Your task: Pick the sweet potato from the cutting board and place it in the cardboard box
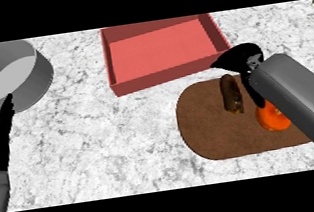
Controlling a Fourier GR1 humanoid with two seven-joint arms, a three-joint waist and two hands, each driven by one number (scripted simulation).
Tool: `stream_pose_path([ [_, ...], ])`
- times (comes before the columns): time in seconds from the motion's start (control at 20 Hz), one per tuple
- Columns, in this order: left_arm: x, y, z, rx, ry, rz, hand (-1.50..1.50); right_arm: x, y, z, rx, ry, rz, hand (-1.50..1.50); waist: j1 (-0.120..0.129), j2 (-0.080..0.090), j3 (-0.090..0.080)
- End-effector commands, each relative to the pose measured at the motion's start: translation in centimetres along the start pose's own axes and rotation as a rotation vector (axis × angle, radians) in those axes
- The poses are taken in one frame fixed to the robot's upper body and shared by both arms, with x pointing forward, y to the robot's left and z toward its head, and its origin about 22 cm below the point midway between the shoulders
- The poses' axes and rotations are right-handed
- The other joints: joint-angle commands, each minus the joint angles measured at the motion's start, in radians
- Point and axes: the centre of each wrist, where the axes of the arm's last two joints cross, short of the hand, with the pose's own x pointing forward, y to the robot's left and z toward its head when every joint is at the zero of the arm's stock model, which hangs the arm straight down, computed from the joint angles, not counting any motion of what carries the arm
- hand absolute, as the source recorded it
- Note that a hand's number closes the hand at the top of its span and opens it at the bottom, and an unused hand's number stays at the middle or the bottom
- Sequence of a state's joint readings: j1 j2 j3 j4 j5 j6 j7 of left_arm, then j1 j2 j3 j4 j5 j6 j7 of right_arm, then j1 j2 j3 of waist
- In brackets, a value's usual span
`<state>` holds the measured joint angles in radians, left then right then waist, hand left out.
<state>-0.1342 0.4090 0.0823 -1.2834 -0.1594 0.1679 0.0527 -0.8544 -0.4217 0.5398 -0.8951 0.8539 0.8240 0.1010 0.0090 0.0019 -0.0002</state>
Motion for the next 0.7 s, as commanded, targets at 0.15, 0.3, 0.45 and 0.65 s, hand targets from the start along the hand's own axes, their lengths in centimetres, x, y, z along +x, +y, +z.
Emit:
stream_pose_path([
  [0.15, -0.8, 1.2, 0.8, 0.009, 0.006, -0.016, 0.00, 2.3, 0.1, 0.1, -0.009, -0.060, -0.019, -1.50, -0.005, -0.003, 0.000],
  [0.3, 0.8, -0.7, -0.1, 0.011, 0.003, -0.018, 0.00, 2.0, -0.7, 1.3, 0.022, -0.091, -0.019, -1.50, -0.012, -0.004, 0.000],
  [0.45, -0.6, 0.9, 0.9, 0.005, -0.008, -0.020, 0.00, 1.9, 0.1, 0.1, 0.021, -0.118, -0.038, -1.50, -0.003, -0.002, 0.000],
  [0.65, 0.4, 0.0, 0.2, 0.008, 0.005, 0.009, 0.00, 3.5, -0.1, 0.6, 0.027, -0.145, -0.015, -1.50, -0.006, -0.002, 0.000],
])
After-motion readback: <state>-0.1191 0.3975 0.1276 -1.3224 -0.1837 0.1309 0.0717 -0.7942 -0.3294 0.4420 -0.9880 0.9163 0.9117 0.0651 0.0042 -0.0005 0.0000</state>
